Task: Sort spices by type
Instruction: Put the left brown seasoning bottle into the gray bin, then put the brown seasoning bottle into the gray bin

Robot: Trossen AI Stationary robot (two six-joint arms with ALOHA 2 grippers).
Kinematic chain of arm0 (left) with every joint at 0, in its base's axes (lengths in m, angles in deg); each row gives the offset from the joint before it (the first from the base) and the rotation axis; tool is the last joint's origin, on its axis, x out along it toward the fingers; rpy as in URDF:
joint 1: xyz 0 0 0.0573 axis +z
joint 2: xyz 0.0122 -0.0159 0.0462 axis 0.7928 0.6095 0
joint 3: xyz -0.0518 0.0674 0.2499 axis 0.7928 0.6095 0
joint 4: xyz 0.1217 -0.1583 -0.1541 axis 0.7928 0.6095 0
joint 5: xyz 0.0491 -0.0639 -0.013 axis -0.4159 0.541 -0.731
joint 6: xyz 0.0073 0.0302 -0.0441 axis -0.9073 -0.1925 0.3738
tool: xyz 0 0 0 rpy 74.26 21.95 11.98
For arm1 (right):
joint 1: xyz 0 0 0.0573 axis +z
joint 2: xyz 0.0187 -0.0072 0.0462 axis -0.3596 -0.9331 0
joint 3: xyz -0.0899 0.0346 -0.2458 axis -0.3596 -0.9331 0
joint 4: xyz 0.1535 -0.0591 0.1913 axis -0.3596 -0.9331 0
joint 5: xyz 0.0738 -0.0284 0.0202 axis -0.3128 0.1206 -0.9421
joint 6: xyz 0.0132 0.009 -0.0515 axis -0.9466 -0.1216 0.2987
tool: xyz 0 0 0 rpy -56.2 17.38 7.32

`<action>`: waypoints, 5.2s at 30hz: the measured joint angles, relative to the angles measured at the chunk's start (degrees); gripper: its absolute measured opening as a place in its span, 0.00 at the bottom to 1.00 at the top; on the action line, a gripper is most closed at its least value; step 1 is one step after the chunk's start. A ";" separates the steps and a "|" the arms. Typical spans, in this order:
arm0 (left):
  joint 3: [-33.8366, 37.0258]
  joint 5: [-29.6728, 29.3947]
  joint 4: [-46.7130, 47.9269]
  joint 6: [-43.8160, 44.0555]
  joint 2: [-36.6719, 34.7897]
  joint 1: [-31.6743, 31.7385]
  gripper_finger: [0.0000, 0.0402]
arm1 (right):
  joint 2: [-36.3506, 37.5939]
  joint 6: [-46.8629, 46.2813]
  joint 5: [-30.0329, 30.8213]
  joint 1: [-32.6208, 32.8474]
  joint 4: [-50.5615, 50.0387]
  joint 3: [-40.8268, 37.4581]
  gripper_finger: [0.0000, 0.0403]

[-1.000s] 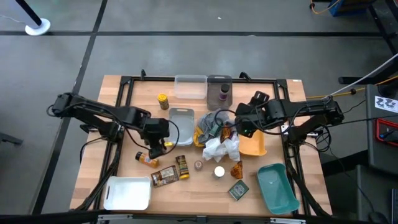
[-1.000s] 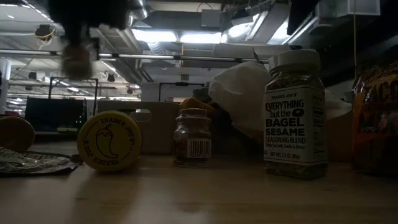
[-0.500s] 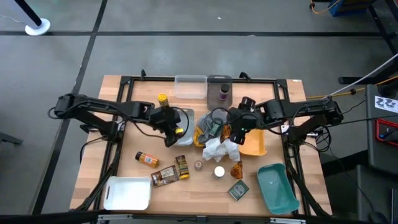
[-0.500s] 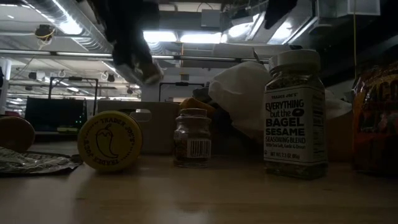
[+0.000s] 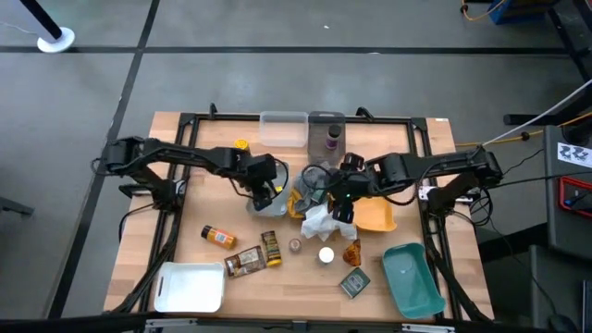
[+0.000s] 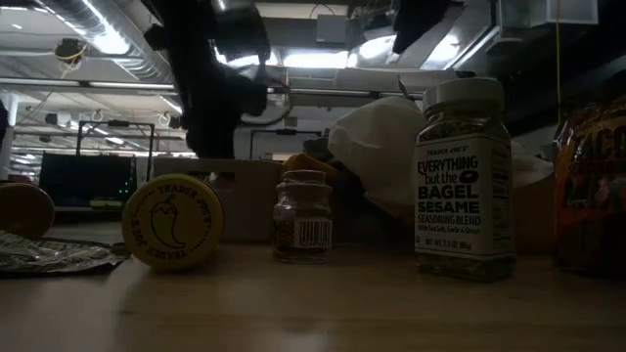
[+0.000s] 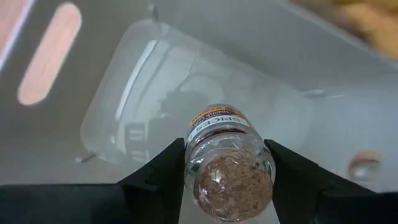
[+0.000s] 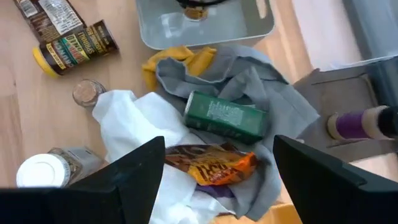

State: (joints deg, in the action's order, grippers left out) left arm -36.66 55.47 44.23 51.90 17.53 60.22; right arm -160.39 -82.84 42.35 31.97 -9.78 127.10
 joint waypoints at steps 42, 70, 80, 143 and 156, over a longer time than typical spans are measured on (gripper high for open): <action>-10.91 0.14 13.36 -2.75 -1.55 0.09 0.65 | -7.51 11.96 -13.14 0.02 18.39 0.02 0.74; -10.40 -28.96 15.02 20.31 -24.23 -27.64 0.65 | -27.26 17.69 -12.61 8.59 29.27 0.02 0.74; -10.40 -31.21 14.62 23.85 -24.11 -34.00 0.65 | -27.52 17.73 -9.55 8.47 28.88 0.02 0.74; -10.40 -33.81 15.27 17.20 -30.28 -38.73 0.65 | -33.25 22.50 -15.77 -9.34 18.80 20.03 0.48; -10.40 -34.76 17.32 16.42 -30.67 -38.69 0.65 | -34.53 22.50 -17.97 -10.19 26.18 12.09 0.48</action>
State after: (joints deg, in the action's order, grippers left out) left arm -47.06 20.71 61.56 68.32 -13.13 21.53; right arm -194.92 -60.34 24.38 21.79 16.40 139.19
